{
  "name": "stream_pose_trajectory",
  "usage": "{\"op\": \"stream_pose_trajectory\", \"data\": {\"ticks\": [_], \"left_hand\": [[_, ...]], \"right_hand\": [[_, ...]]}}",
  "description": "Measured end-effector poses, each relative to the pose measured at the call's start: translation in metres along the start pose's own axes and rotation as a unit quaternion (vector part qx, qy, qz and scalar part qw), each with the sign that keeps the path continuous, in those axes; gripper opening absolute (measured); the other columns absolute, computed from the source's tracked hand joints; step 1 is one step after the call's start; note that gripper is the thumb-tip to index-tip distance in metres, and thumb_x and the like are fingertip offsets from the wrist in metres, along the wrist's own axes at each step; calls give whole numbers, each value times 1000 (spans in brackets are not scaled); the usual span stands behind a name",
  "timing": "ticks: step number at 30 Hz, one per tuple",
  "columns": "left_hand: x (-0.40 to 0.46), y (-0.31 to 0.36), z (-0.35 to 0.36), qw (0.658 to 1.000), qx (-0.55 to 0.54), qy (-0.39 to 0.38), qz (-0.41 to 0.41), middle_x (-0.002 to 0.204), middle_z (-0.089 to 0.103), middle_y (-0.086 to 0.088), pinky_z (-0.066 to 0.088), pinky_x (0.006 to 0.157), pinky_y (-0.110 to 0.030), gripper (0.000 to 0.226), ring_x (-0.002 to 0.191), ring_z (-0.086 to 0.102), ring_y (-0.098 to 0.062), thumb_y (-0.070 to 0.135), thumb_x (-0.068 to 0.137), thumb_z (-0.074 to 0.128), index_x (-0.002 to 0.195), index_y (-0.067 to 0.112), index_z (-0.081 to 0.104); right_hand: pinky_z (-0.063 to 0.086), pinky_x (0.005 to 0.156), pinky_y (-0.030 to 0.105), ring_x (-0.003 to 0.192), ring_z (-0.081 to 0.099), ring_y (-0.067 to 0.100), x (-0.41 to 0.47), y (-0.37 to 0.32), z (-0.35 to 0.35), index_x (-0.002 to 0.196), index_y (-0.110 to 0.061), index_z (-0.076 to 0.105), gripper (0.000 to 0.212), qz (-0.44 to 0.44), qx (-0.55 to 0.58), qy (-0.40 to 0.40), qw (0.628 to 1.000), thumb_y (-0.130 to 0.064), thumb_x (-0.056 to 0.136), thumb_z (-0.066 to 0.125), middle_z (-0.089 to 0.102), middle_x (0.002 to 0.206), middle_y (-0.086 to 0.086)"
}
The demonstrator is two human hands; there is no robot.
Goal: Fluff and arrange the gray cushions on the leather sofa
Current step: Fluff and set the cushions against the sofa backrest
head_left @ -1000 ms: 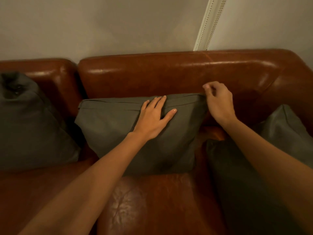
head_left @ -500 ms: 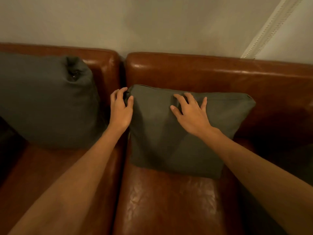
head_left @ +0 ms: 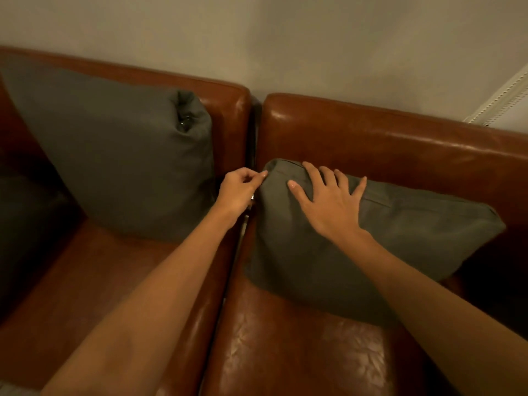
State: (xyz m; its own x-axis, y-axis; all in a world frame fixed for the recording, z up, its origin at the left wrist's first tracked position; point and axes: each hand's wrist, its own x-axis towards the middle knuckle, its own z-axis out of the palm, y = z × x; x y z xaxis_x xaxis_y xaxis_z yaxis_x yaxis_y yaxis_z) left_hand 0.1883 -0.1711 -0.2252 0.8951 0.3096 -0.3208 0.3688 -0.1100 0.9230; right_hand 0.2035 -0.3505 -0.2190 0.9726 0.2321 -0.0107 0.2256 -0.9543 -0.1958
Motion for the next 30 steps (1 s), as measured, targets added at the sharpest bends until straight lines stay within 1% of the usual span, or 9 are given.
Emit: {"op": "stream_pose_trajectory", "data": {"ticks": [4,9,12,18,21,23,25,27,30], "left_hand": [[5,7,-3,991,114,-59,21,101,63,1,55,64,-28,12,97,61,-17,25,95,59,101,16,65],[13,10,-3,956,279,-5,85,99,68,1,55,87,-43,19,98,63,-17,24,93,62,109,18,70],[13,10,-4,954,271,-8,127,95,70,3,54,87,-37,14,93,64,-13,25,92,63,102,21,72],[10,32,-25,992,79,-21,94,73,56,5,44,64,-17,17,71,54,-5,22,92,64,75,22,61],[12,50,-27,979,142,2,144,70,55,6,39,66,-14,21,68,50,-4,24,92,63,72,23,60],[7,62,-24,959,213,8,188,69,54,8,33,56,-6,18,64,48,-1,25,93,61,76,19,61],[3,70,-21,940,252,-4,228,70,54,8,33,53,-7,17,63,49,-1,25,94,59,80,15,62],[-1,80,-19,928,268,-28,259,72,56,10,35,56,-8,16,64,51,1,25,93,60,81,15,64],[-5,94,-12,924,245,-57,288,74,60,11,41,65,-12,16,68,54,3,25,92,61,80,15,66]], "right_hand": [[-1,112,67,146,23,28,-6,-2,2,150,-37,25,64,0,-10,14,1000,-69,95,20,36,154,1],[0,112,67,146,23,28,-7,-6,5,150,-36,25,65,-2,-16,13,1000,-69,94,19,35,154,0],[0,112,67,145,24,27,-6,-3,3,150,-37,25,64,2,-14,14,1000,-69,95,19,36,154,-1],[2,113,68,145,27,21,-9,6,-4,149,-37,29,61,-24,-17,11,1000,-67,96,18,38,152,-6],[2,112,68,144,28,20,-13,6,-9,147,-37,31,59,-29,-7,11,999,-66,96,21,39,151,-7],[0,113,66,144,27,18,-12,7,-15,146,-34,35,58,-20,33,8,999,-63,97,28,42,148,-6],[0,117,57,146,23,15,-8,7,-25,144,-27,41,55,-39,115,7,993,-57,98,38,43,148,-4],[11,120,41,145,24,12,-2,0,-38,143,-23,44,52,-85,219,8,972,-50,98,45,43,149,-4],[32,96,13,118,44,-3,11,-16,-59,138,-22,52,45,-119,307,-4,944,-40,97,54,54,125,-16]]}}
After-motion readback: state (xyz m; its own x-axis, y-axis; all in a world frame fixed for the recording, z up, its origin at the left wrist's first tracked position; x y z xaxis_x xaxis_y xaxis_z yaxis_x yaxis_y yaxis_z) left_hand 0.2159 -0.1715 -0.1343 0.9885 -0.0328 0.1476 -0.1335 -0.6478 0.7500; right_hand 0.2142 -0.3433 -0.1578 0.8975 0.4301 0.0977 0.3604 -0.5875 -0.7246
